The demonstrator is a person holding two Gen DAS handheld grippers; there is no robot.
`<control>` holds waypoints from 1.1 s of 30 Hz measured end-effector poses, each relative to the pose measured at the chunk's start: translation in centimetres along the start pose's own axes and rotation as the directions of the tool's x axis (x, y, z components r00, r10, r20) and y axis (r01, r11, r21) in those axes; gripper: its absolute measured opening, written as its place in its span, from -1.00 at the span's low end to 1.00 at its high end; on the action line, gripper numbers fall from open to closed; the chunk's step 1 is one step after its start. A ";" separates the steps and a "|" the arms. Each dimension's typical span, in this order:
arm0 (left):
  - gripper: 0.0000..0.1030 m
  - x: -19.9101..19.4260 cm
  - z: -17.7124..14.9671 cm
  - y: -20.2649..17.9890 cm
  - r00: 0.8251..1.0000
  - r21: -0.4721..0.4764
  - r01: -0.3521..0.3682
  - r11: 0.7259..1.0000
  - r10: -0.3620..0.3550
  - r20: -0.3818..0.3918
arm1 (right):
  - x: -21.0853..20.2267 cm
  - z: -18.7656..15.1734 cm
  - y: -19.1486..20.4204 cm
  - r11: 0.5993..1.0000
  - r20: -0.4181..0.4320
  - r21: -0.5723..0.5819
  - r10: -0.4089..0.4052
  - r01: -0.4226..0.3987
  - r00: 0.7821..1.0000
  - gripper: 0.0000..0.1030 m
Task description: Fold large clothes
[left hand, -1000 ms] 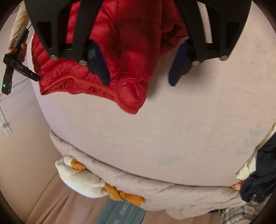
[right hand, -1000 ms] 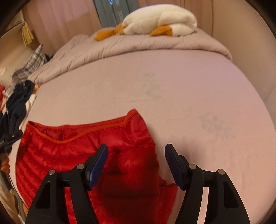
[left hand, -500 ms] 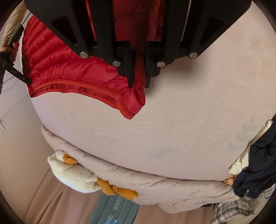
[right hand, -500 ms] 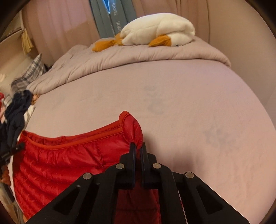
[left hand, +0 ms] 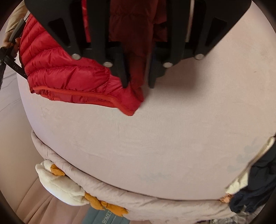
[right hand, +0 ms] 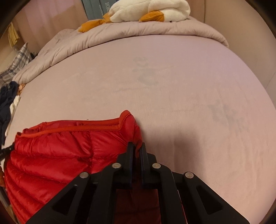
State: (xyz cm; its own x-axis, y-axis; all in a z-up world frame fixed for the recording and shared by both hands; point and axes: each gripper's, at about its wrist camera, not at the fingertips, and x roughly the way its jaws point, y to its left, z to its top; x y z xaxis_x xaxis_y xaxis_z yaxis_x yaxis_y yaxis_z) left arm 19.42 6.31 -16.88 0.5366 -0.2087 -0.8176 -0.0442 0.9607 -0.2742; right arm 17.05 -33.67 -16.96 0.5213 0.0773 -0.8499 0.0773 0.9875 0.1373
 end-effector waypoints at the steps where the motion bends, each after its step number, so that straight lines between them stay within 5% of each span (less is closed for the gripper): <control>1: -0.27 -1.0 -0.2 0.0 1.000 -0.002 -0.005 1.000 0.005 0.017 | -0.2 0.0 0.1 1.000 0.003 0.001 -0.007 0.007 1.000 -0.91; 4: -0.03 -3.7 -0.6 -0.1 0.998 -0.004 -0.009 1.000 0.009 0.062 | -2.0 -0.1 0.5 0.999 0.033 -0.008 -0.038 0.038 0.999 -0.85; 7: 0.43 -6.9 -1.0 -0.4 0.993 0.002 -0.011 1.000 0.010 0.115 | -5.0 -0.3 0.9 0.996 0.094 -0.030 -0.083 0.086 0.992 -0.43; 9: 0.61 -9.6 -1.6 -0.7 0.986 0.011 0.002 1.000 -0.004 0.168 | -8.0 -0.7 1.0 0.995 0.157 -0.040 -0.084 0.091 0.984 0.16; 12: 0.95 -13.4 -2.5 -1.4 0.972 0.019 0.036 0.999 -0.040 0.233 | -12.2 -1.5 1.3 0.994 0.252 -0.061 -0.073 0.092 0.965 0.44; 15: 0.99 -16.0 -3.8 -2.3 0.961 0.038 0.055 0.998 -0.064 0.271 | -16.2 -2.6 1.8 0.993 0.347 -0.089 -0.041 0.077 0.937 0.73; 24: 1.00 -20.9 -8.5 -3.9 0.939 0.077 0.087 0.993 -0.107 0.326 | -22.6 -6.9 4.2 0.984 0.480 -0.175 0.056 0.033 0.875 0.97; 30: 1.00 -21.5 -11.7 -5.2 0.933 0.093 0.034 0.995 -0.065 0.353 | -23.0 -9.0 5.2 0.981 0.484 -0.195 0.102 -0.007 0.869 0.97; 33: 1.00 -20.3 -13.1 -6.5 0.949 0.135 -0.004 0.991 -0.039 0.314 | -22.6 -9.7 5.5 0.981 0.466 -0.193 0.123 -0.035 0.876 0.98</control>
State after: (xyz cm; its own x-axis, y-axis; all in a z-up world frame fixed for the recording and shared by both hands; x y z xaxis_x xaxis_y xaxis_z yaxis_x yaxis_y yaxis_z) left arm -2.17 1.93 -5.16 0.7754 -0.1779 -0.6059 0.0679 0.9774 -0.2001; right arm -2.61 -28.65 -1.93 0.8625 0.1249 -0.4905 -0.1063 0.9922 0.0657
